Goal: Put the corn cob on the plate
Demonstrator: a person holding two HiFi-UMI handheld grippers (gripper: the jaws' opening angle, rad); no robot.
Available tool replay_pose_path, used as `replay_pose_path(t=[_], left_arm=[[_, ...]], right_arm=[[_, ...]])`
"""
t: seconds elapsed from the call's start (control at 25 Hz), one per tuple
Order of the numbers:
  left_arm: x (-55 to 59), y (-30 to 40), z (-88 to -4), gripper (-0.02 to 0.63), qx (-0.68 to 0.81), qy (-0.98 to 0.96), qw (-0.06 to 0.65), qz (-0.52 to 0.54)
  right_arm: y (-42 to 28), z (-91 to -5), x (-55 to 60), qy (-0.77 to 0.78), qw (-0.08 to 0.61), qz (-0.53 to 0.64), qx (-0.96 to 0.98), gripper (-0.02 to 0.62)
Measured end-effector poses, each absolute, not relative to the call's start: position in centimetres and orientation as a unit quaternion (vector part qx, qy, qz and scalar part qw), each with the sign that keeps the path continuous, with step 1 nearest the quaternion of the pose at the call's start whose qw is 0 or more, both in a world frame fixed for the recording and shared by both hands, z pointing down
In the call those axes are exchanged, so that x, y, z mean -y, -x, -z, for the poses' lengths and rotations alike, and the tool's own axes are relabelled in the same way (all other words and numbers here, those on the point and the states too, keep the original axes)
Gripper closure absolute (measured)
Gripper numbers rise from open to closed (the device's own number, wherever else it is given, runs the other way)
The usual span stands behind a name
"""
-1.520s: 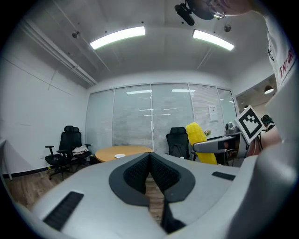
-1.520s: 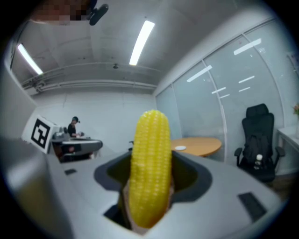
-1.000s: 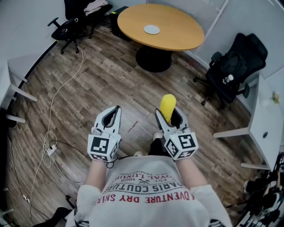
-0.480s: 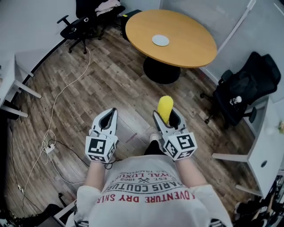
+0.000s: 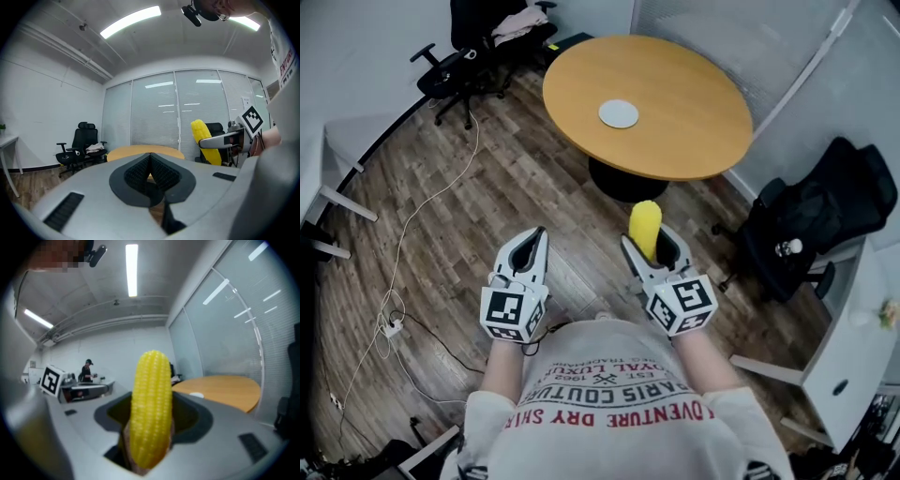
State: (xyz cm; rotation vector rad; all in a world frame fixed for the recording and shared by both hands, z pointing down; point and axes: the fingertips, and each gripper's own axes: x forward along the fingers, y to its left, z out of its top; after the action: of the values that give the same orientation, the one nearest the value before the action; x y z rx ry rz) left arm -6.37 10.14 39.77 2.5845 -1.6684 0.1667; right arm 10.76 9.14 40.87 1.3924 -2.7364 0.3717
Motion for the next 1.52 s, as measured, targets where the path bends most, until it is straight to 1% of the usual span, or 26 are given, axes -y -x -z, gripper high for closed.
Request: replay_pose_path(t=[0.16, 0.48, 0.68, 0.96, 1.16, 1.52], left_arm=[[-7.0, 4.1, -40.4, 0.574, 0.532, -0.843, 0.037, -0.061], [0.6, 4.1, -41.7, 0.574, 0.523, -0.848, 0.054, -0.062], [7.3, 4.9, -42.3, 0.574, 0.494, -0.865, 0.052, -0.065], [19.8, 6.1, -41.0, 0.574, 0.438, -0.895, 0.051, -0.064], [28.1, 7.0, -40.0, 0.574, 0.403, -0.912, 0.036, -0.073], [38.2, 8.0, -41.2, 0.574, 0.350, -0.932, 0.048, -0.081]], right_arm=[[-13.2, -42.1, -5.9, -0.460, 0.023, -0.147, 0.876, 0.327], [-14.2, -43.4, 0.6, -0.473, 0.019, -0.165, 0.865, 0.327], [-13.0, -43.9, 5.9, -0.498, 0.017, -0.167, 0.851, 0.327], [-11.2, -43.3, 15.7, -0.552, 0.017, -0.169, 0.816, 0.327], [-10.3, -42.9, 22.4, -0.587, 0.005, -0.180, 0.789, 0.327], [-8.9, -46.3, 31.0, -0.633, 0.021, -0.213, 0.744, 0.327]])
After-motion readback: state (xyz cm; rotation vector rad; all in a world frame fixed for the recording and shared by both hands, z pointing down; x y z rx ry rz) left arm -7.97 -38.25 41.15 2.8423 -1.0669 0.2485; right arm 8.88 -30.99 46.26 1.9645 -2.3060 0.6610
